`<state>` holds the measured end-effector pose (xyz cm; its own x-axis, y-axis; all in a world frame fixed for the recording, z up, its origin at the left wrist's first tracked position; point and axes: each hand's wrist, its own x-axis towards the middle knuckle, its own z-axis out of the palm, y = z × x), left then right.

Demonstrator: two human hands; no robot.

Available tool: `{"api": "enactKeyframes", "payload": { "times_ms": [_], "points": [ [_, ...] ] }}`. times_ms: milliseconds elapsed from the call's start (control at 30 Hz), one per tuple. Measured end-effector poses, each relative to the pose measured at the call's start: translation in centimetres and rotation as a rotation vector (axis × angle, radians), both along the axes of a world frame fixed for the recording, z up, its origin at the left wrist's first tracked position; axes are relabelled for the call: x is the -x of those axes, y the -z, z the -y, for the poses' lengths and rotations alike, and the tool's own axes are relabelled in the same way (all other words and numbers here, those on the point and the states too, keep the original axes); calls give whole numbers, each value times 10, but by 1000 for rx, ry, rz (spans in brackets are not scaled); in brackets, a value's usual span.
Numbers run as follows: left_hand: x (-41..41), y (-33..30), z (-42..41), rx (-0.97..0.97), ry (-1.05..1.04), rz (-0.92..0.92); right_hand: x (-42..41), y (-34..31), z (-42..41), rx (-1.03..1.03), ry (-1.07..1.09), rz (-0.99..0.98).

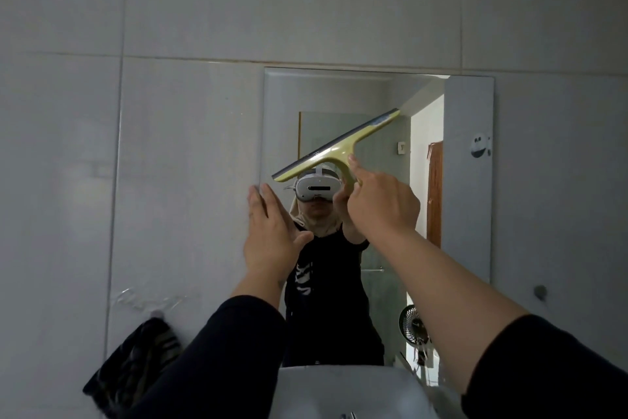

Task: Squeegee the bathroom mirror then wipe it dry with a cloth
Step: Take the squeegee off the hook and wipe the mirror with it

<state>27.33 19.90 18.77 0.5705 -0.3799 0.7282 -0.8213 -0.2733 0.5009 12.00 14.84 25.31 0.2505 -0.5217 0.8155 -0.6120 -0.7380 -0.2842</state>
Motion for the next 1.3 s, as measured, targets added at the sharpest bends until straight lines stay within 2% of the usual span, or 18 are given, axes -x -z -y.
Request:
{"api": "enactKeyframes", "payload": {
  "times_ms": [233,533,767,1300],
  "points": [
    [13,8,2,-54,-130,45,28,8,14,38,37,-84],
    [34,20,12,-124,-162,120,77,19,46,-24,175,-122],
    [33,27,19,-117,-156,156,113,36,72,-135,219,-43],
    [31,28,20,-79,-78,105,88,79,40,-447,-7,289]
  ]
}}
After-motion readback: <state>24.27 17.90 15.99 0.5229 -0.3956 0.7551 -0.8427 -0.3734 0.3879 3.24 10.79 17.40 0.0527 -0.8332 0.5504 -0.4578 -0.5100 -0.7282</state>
